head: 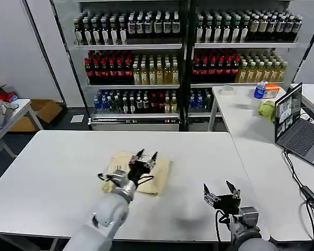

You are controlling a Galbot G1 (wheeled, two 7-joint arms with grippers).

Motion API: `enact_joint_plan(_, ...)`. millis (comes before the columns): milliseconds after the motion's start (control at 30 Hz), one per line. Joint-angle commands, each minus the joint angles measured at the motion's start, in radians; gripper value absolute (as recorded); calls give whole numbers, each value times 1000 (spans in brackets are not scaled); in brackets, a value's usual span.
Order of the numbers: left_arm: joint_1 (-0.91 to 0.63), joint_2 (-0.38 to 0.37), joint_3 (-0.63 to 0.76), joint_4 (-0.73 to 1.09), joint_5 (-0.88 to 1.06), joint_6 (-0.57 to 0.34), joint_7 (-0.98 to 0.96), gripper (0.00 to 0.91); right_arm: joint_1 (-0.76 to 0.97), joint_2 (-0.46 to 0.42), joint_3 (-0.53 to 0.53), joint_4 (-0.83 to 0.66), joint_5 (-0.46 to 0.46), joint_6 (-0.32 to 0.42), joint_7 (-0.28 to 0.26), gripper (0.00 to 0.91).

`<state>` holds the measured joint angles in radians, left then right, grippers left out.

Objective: Fold and organize the clothes.

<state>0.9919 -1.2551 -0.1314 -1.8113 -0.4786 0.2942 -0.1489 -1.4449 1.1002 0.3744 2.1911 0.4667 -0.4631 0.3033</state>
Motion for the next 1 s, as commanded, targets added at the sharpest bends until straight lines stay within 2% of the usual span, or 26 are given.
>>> enact_joint_plan(33, 267, 114, -372, -231, -216, -80, -24, 907, 225, 47, -108, -91, 191, -24, 28, 907)
enact_joint_plan(167, 413, 144, -520, -275, -202, -80, -25, 907, 322, 106, -168, -167, 294, -53, 67, 907)
enact_joint_plan(400, 515, 129, -627, -297, -198, -83, -32, 907, 514, 230, -249, -347, 457, -96, 161, 907)
enact_joint_plan(667, 531, 122, -633, -308, -191, -80, -30, 907, 631, 335, -304, -526, 440, -115, 223, 907)
enact_joint_plan(1000, 537, 113, -619, -317, -189, -82, -14, 907, 684, 414, -284, -665, 447, -109, 238, 907)
